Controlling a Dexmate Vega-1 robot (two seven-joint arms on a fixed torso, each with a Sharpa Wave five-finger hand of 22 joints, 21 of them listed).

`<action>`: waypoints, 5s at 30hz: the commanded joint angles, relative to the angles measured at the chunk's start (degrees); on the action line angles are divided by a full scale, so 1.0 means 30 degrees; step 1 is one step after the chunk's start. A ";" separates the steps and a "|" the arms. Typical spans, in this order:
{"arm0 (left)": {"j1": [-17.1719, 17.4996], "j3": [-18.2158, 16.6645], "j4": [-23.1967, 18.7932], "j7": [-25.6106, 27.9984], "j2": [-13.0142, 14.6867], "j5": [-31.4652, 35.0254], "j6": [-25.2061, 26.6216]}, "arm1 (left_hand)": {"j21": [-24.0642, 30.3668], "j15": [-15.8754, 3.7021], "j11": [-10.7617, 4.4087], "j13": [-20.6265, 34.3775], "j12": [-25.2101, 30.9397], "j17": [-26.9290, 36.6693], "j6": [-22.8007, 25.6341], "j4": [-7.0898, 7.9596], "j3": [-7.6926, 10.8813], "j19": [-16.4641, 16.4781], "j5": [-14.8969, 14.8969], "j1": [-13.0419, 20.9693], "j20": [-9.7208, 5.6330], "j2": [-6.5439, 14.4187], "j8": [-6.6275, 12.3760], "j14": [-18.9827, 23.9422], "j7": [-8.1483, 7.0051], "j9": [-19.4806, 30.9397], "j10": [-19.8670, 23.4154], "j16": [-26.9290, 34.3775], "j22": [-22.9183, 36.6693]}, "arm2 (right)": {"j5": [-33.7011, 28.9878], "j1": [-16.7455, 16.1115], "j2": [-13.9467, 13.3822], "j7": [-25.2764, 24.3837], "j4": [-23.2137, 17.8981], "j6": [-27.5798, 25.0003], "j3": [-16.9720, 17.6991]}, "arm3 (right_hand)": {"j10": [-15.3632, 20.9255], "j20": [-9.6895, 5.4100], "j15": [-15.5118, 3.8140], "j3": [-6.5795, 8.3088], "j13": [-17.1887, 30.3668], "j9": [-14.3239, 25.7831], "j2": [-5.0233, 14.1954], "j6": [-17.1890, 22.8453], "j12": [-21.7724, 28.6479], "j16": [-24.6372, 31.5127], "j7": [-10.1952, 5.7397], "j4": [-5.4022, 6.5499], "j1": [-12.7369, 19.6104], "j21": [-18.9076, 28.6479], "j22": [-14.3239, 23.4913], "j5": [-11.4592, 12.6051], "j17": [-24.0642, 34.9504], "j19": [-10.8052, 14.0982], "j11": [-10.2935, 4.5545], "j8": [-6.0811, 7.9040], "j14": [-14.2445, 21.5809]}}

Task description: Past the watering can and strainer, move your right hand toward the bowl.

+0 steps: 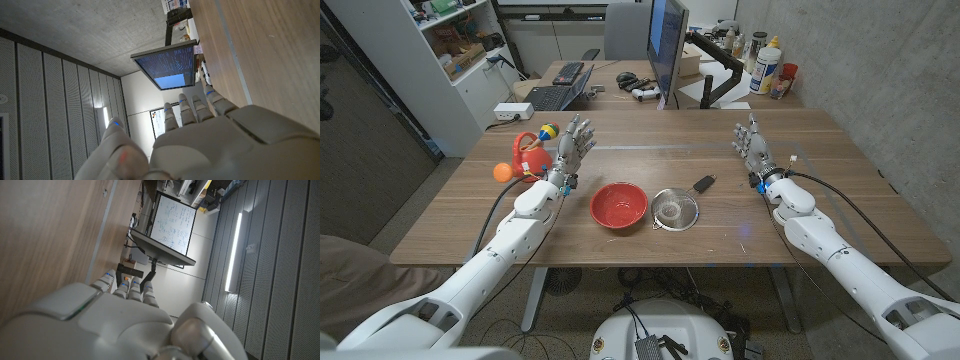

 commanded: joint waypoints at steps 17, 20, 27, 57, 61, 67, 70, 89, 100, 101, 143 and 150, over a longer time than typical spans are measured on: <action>-0.0022 0.0084 0.0092 -0.1115 0.0188 -0.0117 -0.0553 | 0.0040 -0.0736 0.0088 0.0050 0.0045 0.0069 -0.0219 -0.0021 0.0068 0.0000 0.0078 -0.0002 0.0009 -0.0140 0.0049 0.0001 -0.0175 0.0064 -0.0019 0.0039 0.0067 | -0.0726 0.0034 -0.0399 -0.0630 -0.0676 -0.0447 -0.0167 | -0.0011 -0.0013 -0.0020 -0.0146 0.0095 0.0095 0.0089 0.0017 0.0110 0.0116 0.0196 0.0063 0.0071 0.0159 0.0050 0.0116 0.0058 -0.0204 0.0067 0.0136 -0.0204; -0.0103 0.0088 0.0250 -0.1210 0.0130 -0.0154 -0.0602 | 0.0033 -0.0723 0.0093 0.0049 0.0045 0.0069 -0.0250 -0.0022 0.0063 -0.0019 0.0078 0.0001 0.0007 -0.0137 0.0041 -0.0004 -0.0154 0.0064 -0.0024 0.0041 0.0067 | -0.1012 -0.0050 -0.0610 -0.0759 -0.0940 -0.0589 -0.0267 | -0.0015 -0.0007 -0.0038 -0.0147 0.0095 0.0094 0.0089 0.0028 0.0111 0.0117 0.0201 0.0066 0.0068 0.0155 0.0050 0.0113 0.0058 -0.0223 0.0079 0.0140 -0.0207; -0.0338 0.0154 0.0684 -0.1633 0.0063 -0.0188 -0.0754 | 0.0017 -0.0728 0.0093 0.0049 0.0004 0.0071 -0.0327 -0.0024 0.0046 -0.0069 0.0078 0.0000 0.0002 -0.0135 0.0022 -0.0093 -0.0154 0.0063 -0.0144 0.0019 0.0067 | -0.1379 -0.0314 -0.0776 -0.1152 -0.1400 -0.0569 -0.0300 | -0.0062 -0.0019 -0.0093 -0.0149 0.0095 0.0093 0.0086 0.0029 0.0100 0.0082 0.0183 0.0072 0.0064 0.0139 0.0050 0.0109 0.0055 -0.0291 0.0001 0.0143 -0.0323; -0.0545 0.0043 0.1324 -0.1926 -0.0112 -0.0397 -0.0970 | 0.0037 -0.0695 0.0060 0.0050 0.0037 0.0100 -0.0299 0.0134 -0.0241 -0.0092 0.0041 -0.0366 0.0014 -0.0284 0.0080 -0.0143 -0.0164 0.0068 -0.0166 0.0073 0.0082 | -0.5337 -0.1028 -0.2811 -0.3582 -0.5349 -0.2506 -0.0905 | -0.0095 0.0208 -0.0401 -0.0062 0.0092 0.0088 0.0181 0.0194 0.0143 0.0074 -0.0095 0.0049 0.0205 0.0165 0.0042 0.0118 0.0043 -0.0482 -0.0416 0.0230 -0.0705; -0.0610 0.0033 0.1424 -0.1923 -0.0107 -0.0356 -0.1008 | 0.0042 -0.0695 0.0046 0.0050 0.0003 0.0108 -0.0269 0.0206 -0.0342 -0.0096 0.0031 -0.0503 0.0018 -0.0335 0.0093 -0.0153 -0.0165 0.0069 -0.0274 0.0081 0.0087 | -0.5968 -0.1046 -0.3136 -0.3792 -0.5887 -0.2959 -0.1016 | -0.0077 0.0381 -0.0454 -0.0034 0.0091 0.0088 0.0196 0.0218 0.0155 0.0084 -0.0158 0.0021 0.0268 0.0200 0.0039 0.0128 0.0041 -0.0398 -0.0483 0.0241 -0.0704; -0.0763 0.0035 0.1655 -0.1946 -0.0077 -0.0272 -0.1023 | 0.0046 -0.0711 0.0079 0.0051 0.0005 0.0111 -0.0252 0.0251 -0.0406 -0.0097 0.0025 -0.0579 0.0003 -0.0365 0.0099 -0.0167 -0.0160 0.0070 -0.0288 0.0082 0.0088 | -0.6710 -0.1153 -0.3518 -0.4112 -0.6590 -0.3530 -0.1069 | -0.0098 0.0439 -0.0500 -0.0012 0.0091 0.0088 0.0207 0.0226 0.0149 0.0089 -0.0194 -0.0002 0.0321 0.0206 0.0037 0.0137 0.0039 -0.0382 -0.0546 0.0244 -0.0709; -0.0825 0.0038 0.1794 -0.1862 -0.0158 -0.0187 -0.1166 | 0.0050 -0.0731 -0.0082 0.0050 -0.0085 0.0114 -0.0269 0.0308 -0.0490 -0.0098 0.0023 -0.0662 -0.0009 -0.0402 0.0093 -0.0196 -0.0150 0.0070 -0.0551 0.0079 0.0090 | -0.6933 -0.1203 -0.3651 -0.4198 -0.6801 -0.3757 -0.1059 | -0.0125 0.0465 -0.0521 0.0003 0.0091 0.0088 0.0213 0.0216 0.0141 0.0094 -0.0226 -0.0019 0.0358 0.0209 0.0035 0.0144 0.0039 -0.0372 -0.0618 0.0241 -0.0706; -0.0823 0.0098 0.1783 -0.1505 -0.0431 -0.0122 -0.1204 | 0.0037 -0.0793 -0.0105 0.0041 -0.0513 0.0115 -0.0382 0.0571 -0.0904 -0.0182 0.0086 -0.0765 -0.0077 -0.0499 0.0059 -0.0606 -0.0181 0.0062 -0.3014 0.0009 0.0084 | -0.9429 -0.1325 -0.4420 -0.5208 -0.8553 -0.5299 -0.1314 | -0.0156 0.0515 -0.0479 0.0165 0.0091 0.0090 0.0304 0.0233 0.0146 0.0032 -0.0316 -0.0193 0.0724 0.0171 0.0033 0.0222 0.0034 -0.0467 -0.0738 0.0270 -0.0958; -0.0521 0.0001 0.1488 -0.0912 -0.0510 0.0003 -0.1383 | 0.0015 -0.0733 -0.0105 0.0031 -0.0246 0.0109 -0.1632 0.0683 -0.1126 -0.0290 0.0163 -0.0687 -0.0168 -0.0509 -0.0279 -0.0867 -0.0473 0.0048 -0.3320 0.0010 0.0079 | -1.0731 -0.1624 -0.4798 -0.5723 -0.9654 -0.6368 -0.1384 | -0.0167 0.0429 -0.0498 0.0216 0.0092 0.0090 0.0327 0.0236 0.0149 0.0058 -0.0352 -0.0250 0.0841 0.0174 0.0034 0.0253 0.0034 -0.0474 -0.0799 0.0272 -0.0957; -0.0431 -0.0067 0.1438 -0.0676 -0.0619 -0.0013 -0.1490 | 0.0048 -0.0760 -0.0138 0.0025 -0.0250 0.0108 -0.3290 0.0766 -0.1275 -0.0241 0.0226 -0.0645 -0.0148 -0.0486 -0.0507 -0.0871 -0.0484 0.0054 -0.3773 0.0057 0.0077 | -1.0739 -0.1661 -0.4813 -0.5710 -0.9704 -0.6386 -0.1364 | -0.0171 0.0426 -0.0512 0.0224 0.0092 0.0091 0.0331 0.0244 0.0148 0.0061 -0.0352 -0.0259 0.0860 0.0177 0.0034 0.0259 0.0034 -0.0468 -0.0801 0.0276 -0.0954; -0.0074 -0.0167 0.0958 0.0004 -0.0010 0.0673 -0.1585 | 0.0081 -0.0732 -0.0074 0.0019 0.0138 0.0087 -0.3462 0.0896 -0.1686 -0.0021 0.0484 -0.0448 -0.0283 -0.0439 0.0326 -0.0635 -0.0336 0.0062 -0.3153 0.0133 0.0069 | -1.5513 -0.2428 -0.5419 -0.6488 -1.2872 -0.8827 -0.2030 | -0.0201 0.0343 -0.0637 0.0402 0.0093 0.0098 0.0346 -0.0135 0.0164 0.0100 -0.0409 -0.0525 0.1346 0.0169 0.0034 0.0418 0.0033 -0.0552 -0.0913 0.0143 -0.0975; -0.0351 -0.0075 0.1399 -0.0254 -0.0142 0.0724 -0.1790 | 0.0030 -0.0772 -0.0074 0.0018 0.0113 0.0086 -0.3282 0.0901 -0.1719 -0.0147 0.0510 -0.0419 -0.0313 -0.0423 0.0365 -0.0757 -0.0326 0.0057 -0.3181 0.0085 0.0068 | -1.6242 -0.2379 -0.5444 -0.6241 -1.3301 -0.9045 -0.2360 | -0.0286 -0.0024 -0.0839 0.0420 0.0092 0.0098 0.0335 -0.0139 0.0137 0.0087 -0.0406 -0.0563 0.1407 0.0185 0.0034 0.0445 0.0032 -0.0526 -0.0891 0.0157 -0.1038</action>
